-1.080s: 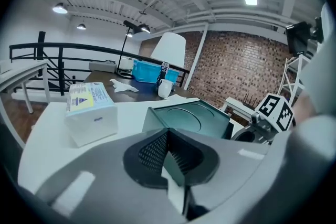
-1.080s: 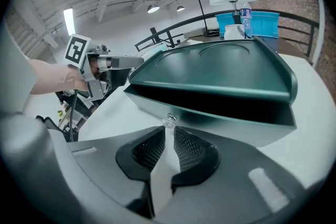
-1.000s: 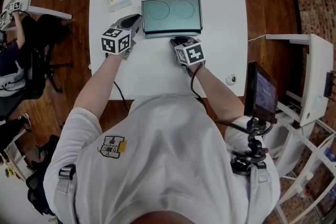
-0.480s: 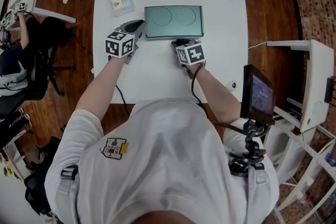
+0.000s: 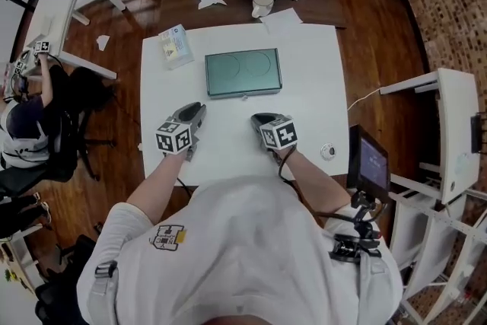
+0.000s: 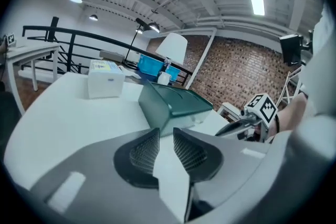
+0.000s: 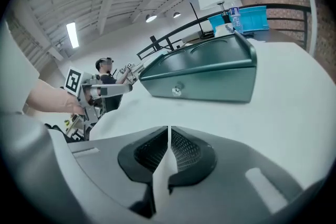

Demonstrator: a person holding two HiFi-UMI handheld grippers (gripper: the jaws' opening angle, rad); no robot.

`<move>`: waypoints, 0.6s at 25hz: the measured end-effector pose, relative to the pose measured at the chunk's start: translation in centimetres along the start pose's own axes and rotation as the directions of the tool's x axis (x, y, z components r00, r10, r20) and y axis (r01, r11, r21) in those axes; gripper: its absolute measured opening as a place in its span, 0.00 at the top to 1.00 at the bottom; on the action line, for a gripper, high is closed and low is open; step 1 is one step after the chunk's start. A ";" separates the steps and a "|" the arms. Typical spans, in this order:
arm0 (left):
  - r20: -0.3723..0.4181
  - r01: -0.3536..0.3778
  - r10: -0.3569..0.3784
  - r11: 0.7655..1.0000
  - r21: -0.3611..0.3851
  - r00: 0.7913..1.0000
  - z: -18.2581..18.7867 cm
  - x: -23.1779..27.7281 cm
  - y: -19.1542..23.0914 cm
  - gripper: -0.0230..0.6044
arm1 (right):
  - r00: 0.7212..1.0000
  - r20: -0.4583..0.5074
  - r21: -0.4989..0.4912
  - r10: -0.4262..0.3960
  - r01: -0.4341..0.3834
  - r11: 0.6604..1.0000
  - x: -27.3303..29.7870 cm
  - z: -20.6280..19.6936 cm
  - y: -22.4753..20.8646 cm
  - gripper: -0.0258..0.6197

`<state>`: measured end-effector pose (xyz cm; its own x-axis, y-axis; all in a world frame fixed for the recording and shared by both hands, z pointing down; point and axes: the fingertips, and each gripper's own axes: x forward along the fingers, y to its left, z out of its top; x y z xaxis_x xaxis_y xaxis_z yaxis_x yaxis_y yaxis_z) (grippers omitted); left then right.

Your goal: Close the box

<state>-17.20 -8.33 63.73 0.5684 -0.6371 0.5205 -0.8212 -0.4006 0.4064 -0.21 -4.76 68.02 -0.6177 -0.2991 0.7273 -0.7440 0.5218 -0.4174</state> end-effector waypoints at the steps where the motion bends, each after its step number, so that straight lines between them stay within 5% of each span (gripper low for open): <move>1: -0.015 0.020 -0.020 1.000 -0.007 1.000 -1.7 -0.7 -1.5 0.87 | 1.000 0.008 -0.012 0.000 0.000 1.000 -0.8 -0.7 0.2 0.94; 8: -0.135 0.195 -0.185 0.979 0.060 0.973 -9.8 -1.5 -12.2 0.88 | 0.999 0.037 -0.081 -0.004 0.007 0.997 -5.8 -5.3 0.9 0.96; 15: -0.133 0.189 -0.172 0.974 0.127 0.976 -11.4 -0.5 -13.8 0.90 | 0.998 0.060 -0.140 -0.031 0.039 0.989 -8.1 -6.6 0.2 0.96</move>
<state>-5.59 5.03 66.41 0.7029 -0.4650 0.5382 -0.6985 -0.5942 0.3989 6.34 3.03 65.68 -0.6087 -0.3623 0.7058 -0.7245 0.6165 -0.3084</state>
